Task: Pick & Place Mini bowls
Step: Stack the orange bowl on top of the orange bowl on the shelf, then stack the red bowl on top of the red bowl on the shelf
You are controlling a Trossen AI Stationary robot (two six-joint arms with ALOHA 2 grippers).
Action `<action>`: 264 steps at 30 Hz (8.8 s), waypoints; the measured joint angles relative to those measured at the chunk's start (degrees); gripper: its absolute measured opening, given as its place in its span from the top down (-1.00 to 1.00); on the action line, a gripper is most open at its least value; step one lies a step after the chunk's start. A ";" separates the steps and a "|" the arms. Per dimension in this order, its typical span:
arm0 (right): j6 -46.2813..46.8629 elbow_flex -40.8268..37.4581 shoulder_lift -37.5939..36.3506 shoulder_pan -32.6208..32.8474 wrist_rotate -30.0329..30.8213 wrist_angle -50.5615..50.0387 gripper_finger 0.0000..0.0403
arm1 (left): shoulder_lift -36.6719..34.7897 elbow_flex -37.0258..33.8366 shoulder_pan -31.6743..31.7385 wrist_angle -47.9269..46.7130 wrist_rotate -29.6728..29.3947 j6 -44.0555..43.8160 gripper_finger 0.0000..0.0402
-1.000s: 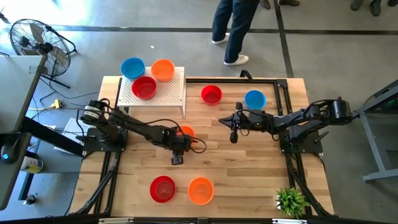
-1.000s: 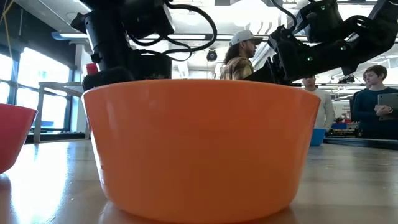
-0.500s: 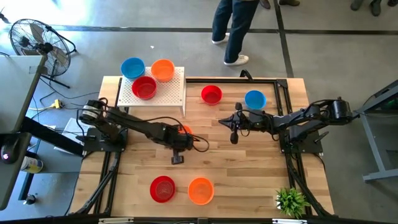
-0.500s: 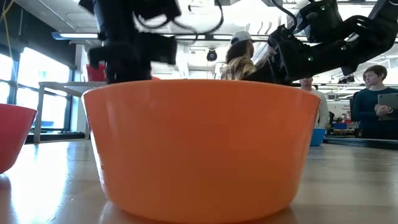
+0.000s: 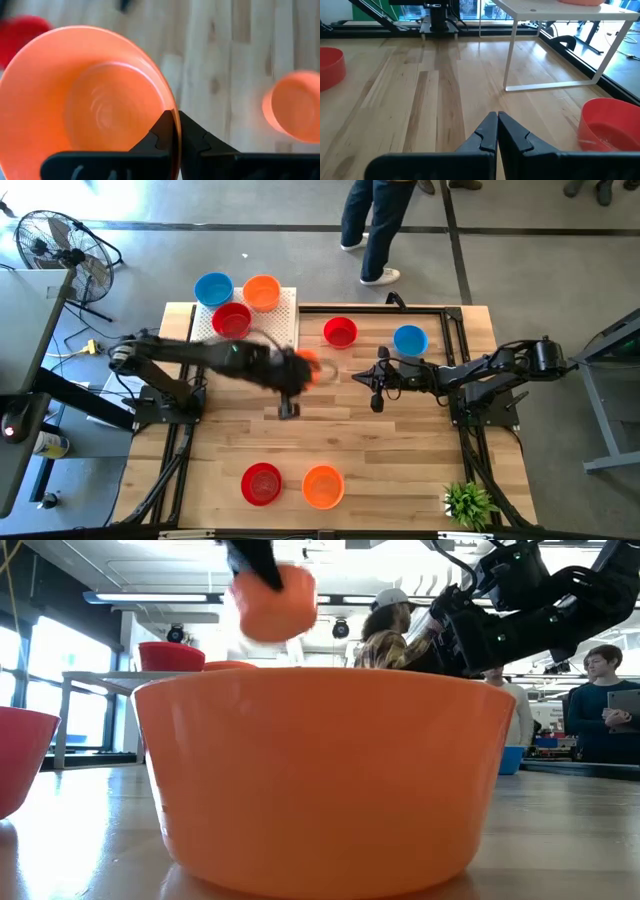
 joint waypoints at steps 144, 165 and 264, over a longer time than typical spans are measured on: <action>-0.84 0.00 -0.04 0.09 -1.10 -0.06 1.00 | 6.81 21.57 40.40 -18.18 2.08 14.61 0.94; -0.73 0.00 -0.04 0.11 -3.02 -0.06 1.00 | 1.05 9.04 21.32 4.97 -4.58 13.62 0.99; -0.73 -0.02 -0.02 0.09 -3.41 0.61 1.00 | -30.64 -49.39 -4.98 2.77 -8.38 -45.32 0.99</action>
